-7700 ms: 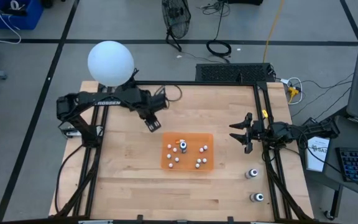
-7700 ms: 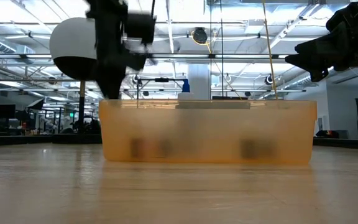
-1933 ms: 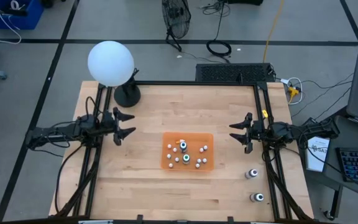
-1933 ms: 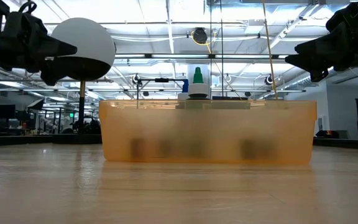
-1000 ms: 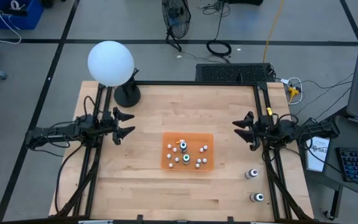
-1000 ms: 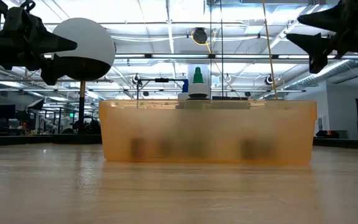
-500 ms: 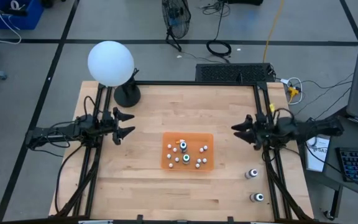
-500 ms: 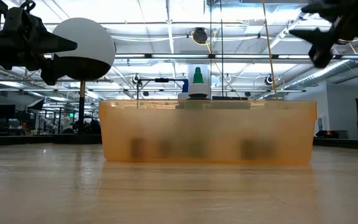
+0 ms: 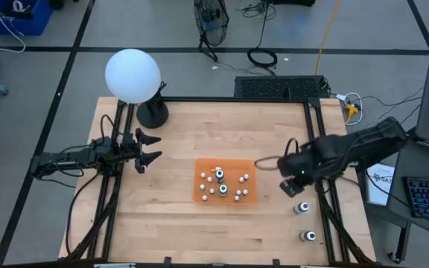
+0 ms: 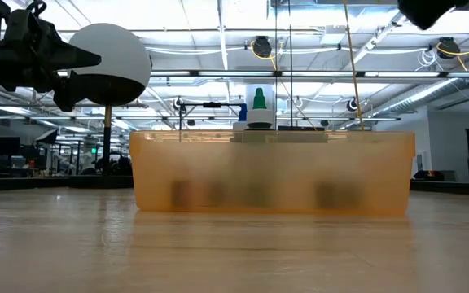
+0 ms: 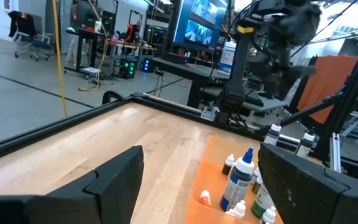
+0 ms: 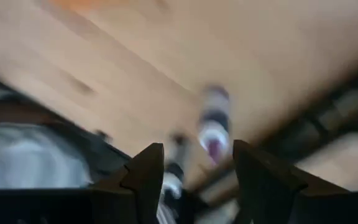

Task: Pick & Place food coloring
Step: Put the large purple food coloring bottle into the container

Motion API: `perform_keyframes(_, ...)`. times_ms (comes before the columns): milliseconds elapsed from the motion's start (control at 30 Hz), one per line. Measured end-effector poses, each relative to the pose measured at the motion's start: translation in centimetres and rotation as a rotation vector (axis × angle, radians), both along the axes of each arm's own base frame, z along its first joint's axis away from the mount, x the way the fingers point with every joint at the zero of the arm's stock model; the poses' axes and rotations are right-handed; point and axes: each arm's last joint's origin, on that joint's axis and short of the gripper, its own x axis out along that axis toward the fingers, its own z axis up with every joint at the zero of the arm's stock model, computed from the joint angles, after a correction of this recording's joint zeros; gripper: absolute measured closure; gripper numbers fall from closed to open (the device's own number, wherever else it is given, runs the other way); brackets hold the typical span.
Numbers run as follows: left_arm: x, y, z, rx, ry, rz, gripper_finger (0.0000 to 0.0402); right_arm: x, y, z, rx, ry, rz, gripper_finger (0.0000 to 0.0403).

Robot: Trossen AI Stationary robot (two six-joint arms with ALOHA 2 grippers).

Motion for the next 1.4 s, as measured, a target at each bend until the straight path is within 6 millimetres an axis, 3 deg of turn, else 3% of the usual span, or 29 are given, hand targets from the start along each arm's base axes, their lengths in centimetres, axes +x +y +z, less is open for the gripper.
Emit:
perform_keyframes(267,0.0,0.0,0.0,0.0,0.0,0.0,0.0092,0.1,4.0,-1.8,-0.11,0.121,-0.007,0.022)
perform_keyframes(633,0.0,0.0,0.0,0.0,0.0,0.0,0.0091,-1.8,7.1,-5.4,-0.199,0.12,-0.077,0.022)
perform_keyframes(1033,0.0,0.0,0.0,0.0,0.0,0.0,0.0091,-2.8,7.3,-9.5,-0.213,0.129,-0.082,0.022)
perform_keyframes(1400,0.0,0.0,0.0,0.0,0.0,0.0,0.0092,-2.1,7.4,-9.4,-0.267,-0.008,-0.07,0.022)
